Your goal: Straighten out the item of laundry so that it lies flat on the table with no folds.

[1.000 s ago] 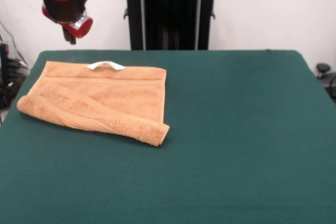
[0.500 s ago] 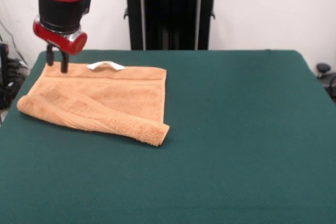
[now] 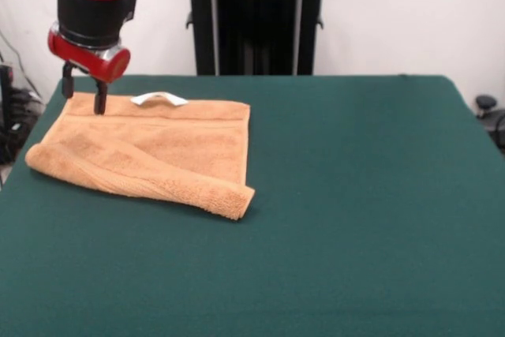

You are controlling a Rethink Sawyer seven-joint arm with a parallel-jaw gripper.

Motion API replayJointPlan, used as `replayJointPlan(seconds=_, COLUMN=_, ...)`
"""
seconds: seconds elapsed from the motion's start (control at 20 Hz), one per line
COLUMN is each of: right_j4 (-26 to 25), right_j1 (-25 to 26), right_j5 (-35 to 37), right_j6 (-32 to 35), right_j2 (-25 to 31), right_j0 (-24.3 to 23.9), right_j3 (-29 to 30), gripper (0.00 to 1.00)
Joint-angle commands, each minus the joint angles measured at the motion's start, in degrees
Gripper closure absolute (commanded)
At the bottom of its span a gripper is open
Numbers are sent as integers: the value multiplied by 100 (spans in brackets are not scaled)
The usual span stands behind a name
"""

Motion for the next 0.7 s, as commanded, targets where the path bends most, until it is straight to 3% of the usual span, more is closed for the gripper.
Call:
replayJointPlan(seconds=0.05, right_j4=241, right_j1=266, right_j5=391, right_j6=257, right_j2=195, right_j0=178, right_j3=407, gripper=0)
replayJointPlan(seconds=0.7, right_j4=1149, right_j1=869, right_j5=1950, right_j6=133, right_j2=293, right_j0=-127, right_j3=469, gripper=0)
